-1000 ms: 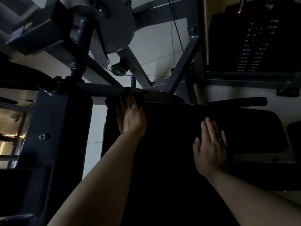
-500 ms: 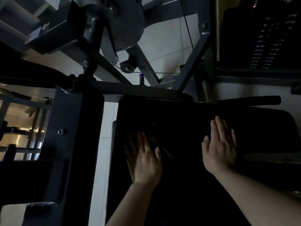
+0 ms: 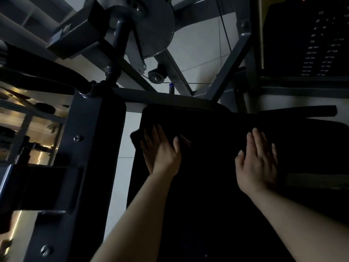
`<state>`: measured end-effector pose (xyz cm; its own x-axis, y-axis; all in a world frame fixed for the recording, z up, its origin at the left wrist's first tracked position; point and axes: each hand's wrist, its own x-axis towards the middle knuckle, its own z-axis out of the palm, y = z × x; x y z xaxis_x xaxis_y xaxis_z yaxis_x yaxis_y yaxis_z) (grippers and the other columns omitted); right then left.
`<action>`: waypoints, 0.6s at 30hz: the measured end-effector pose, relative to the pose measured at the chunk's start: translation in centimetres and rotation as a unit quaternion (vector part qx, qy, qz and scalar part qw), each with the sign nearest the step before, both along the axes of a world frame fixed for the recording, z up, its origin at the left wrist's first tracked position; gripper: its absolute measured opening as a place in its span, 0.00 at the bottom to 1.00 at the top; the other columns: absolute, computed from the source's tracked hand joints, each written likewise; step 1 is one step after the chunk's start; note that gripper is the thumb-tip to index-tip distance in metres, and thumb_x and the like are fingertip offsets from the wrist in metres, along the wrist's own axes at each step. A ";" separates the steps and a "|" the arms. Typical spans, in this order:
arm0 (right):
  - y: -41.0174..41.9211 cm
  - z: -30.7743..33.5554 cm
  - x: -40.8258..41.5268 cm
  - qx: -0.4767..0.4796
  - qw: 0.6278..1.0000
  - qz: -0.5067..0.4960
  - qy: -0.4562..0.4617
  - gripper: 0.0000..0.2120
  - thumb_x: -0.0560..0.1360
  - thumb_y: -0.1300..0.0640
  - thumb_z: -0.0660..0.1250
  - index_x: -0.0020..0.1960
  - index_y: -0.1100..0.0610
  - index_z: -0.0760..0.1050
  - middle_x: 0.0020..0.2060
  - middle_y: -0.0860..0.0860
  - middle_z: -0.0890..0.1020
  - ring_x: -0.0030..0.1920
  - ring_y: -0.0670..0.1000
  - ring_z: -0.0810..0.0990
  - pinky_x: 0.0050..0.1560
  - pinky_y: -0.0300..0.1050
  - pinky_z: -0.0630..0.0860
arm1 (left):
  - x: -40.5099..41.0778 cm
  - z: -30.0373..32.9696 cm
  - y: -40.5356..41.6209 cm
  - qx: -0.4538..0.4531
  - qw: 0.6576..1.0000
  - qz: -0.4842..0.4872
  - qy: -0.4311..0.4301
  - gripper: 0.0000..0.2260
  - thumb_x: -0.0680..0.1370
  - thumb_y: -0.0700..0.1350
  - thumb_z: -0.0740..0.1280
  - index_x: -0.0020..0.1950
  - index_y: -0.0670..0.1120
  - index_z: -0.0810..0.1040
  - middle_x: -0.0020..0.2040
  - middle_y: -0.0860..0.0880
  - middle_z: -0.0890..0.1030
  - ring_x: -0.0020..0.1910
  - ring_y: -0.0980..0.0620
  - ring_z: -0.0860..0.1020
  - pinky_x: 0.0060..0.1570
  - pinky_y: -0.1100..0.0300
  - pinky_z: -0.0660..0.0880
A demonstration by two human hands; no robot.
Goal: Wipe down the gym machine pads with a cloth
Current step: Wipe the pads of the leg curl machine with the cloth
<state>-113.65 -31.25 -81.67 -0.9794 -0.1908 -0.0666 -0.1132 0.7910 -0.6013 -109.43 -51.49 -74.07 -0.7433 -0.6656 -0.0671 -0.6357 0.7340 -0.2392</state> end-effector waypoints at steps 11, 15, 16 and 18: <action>0.1 0.0 -0.1 0.008 1.000 0.008 -0.009 0.30 0.75 0.49 0.47 0.71 0.62 0.66 0.74 0.56 0.63 0.73 0.56 0.62 0.73 0.56 0.53 | 3.1 0.1 2.6 -0.016 0.998 0.058 -0.027 0.36 0.75 0.62 0.39 0.78 0.41 0.46 0.79 0.43 0.48 0.76 0.40 0.48 0.73 0.46 0.43; 0.0 0.0 0.0 0.006 1.000 0.000 0.002 0.29 0.75 0.50 0.48 0.70 0.63 0.68 0.73 0.57 0.65 0.72 0.57 0.64 0.71 0.57 0.56 | -3.6 0.4 -1.3 -0.027 0.996 0.086 0.011 0.33 0.80 0.57 0.51 0.78 0.39 0.47 0.78 0.42 0.48 0.76 0.40 0.49 0.73 0.45 0.47; 0.0 0.0 0.0 0.009 1.000 0.000 0.002 0.29 0.75 0.50 0.48 0.70 0.62 0.68 0.73 0.56 0.65 0.72 0.56 0.64 0.71 0.57 0.56 | -4.8 0.3 -2.1 -0.028 0.995 0.093 0.019 0.33 0.80 0.57 0.52 0.78 0.39 0.48 0.78 0.41 0.49 0.76 0.39 0.50 0.73 0.45 0.48; 0.1 0.0 0.0 0.012 1.000 0.003 0.001 0.29 0.75 0.50 0.48 0.71 0.62 0.67 0.73 0.56 0.64 0.72 0.56 0.64 0.71 0.56 0.56 | -6.2 0.0 -3.1 -0.035 0.994 0.095 0.029 0.33 0.80 0.58 0.52 0.77 0.39 0.49 0.78 0.41 0.52 0.75 0.39 0.53 0.73 0.45 0.51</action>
<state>-113.68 -31.18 -81.63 -0.9783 -0.1953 -0.0689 -0.1197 0.8047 -0.5815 -115.64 -54.62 -74.07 -0.6044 -0.7963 0.0244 -0.7760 0.5815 -0.2442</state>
